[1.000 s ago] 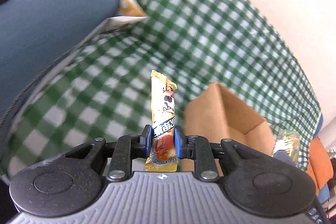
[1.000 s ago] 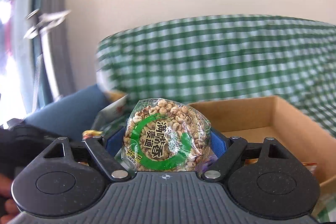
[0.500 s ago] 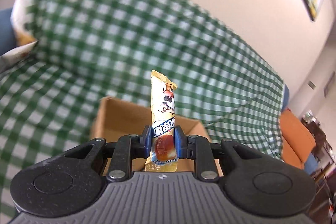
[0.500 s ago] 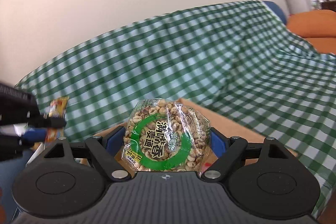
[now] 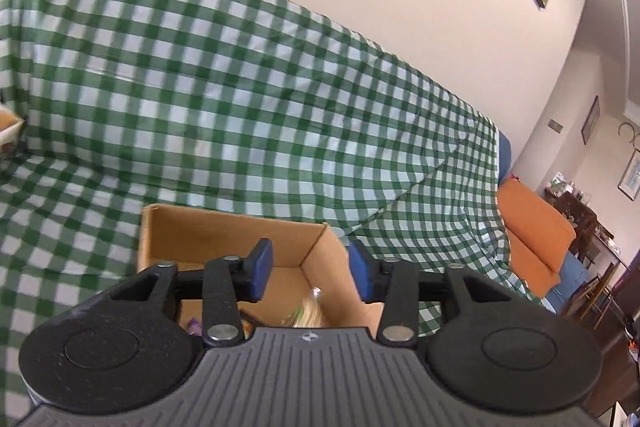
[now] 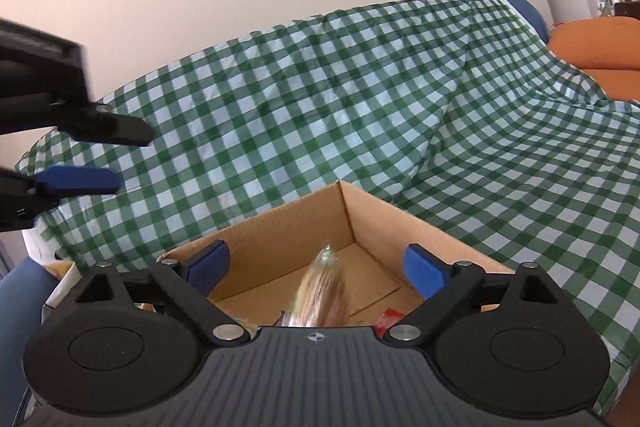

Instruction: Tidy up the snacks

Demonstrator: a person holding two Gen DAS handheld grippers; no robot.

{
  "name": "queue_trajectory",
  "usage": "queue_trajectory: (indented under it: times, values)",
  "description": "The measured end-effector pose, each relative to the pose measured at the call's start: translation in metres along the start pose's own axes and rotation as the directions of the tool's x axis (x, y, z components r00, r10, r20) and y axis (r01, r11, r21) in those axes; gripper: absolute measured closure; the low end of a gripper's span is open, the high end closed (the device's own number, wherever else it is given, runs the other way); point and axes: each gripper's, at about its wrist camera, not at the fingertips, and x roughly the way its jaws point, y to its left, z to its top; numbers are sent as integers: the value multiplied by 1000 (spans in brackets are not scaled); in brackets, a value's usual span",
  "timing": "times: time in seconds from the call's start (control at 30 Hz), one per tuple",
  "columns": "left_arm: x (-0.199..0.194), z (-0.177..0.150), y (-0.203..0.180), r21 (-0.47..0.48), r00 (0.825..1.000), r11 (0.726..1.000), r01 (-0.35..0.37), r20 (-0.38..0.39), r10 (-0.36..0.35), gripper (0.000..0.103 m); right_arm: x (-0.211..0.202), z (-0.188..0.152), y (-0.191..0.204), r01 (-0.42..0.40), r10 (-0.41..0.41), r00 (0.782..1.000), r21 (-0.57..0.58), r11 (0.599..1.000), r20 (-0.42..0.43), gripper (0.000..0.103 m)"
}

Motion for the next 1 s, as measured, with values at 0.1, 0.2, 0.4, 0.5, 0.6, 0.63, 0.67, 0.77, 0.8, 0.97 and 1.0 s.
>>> queue_trajectory:
  times: [0.1,0.2,0.4,0.5,0.6,0.63,0.67,0.77,0.8,0.97,1.0]
  values:
    - [-31,-9,13,1,999,1000,-30,21,30,44,-10,0,8,-20,20,1000,-43,999,13,5]
    - [-60,-22,25,15,997,998,-63,43,62,32,-19,0,14,-56,56,998,-84,995,-2,3]
    - [-107,-61,37,72,989,991,-116,99,109,18,-49,14,15,-84,81,996,-140,987,-25,1]
    - [-119,-89,37,86,987,987,-137,102,128,18,-65,23,5,-94,85,994,-158,983,-62,1]
    - [-120,-114,34,90,988,985,-145,63,140,18,-81,33,-7,-90,72,991,-170,981,-109,1]
    - [-117,-117,30,83,989,986,-146,33,143,17,-86,36,-11,-84,63,991,-181,980,-121,1]
    - [-115,-118,27,72,990,987,-141,9,140,16,-92,39,-15,-80,55,990,-195,978,-131,1]
    - [-115,-119,12,105,996,990,-89,-3,90,0,-105,44,-26,-58,22,987,-227,972,-158,1]
    - [-117,-121,7,122,996,988,-94,7,94,0,-107,44,-29,-52,10,983,-228,972,-182,1]
    - [-106,-125,2,126,988,983,-131,-70,141,0,-108,35,-33,-48,-9,956,-187,981,-293,1]
    - [-101,-126,3,130,982,981,-147,-95,160,0,-107,33,-31,-59,-3,957,-206,977,-289,1]
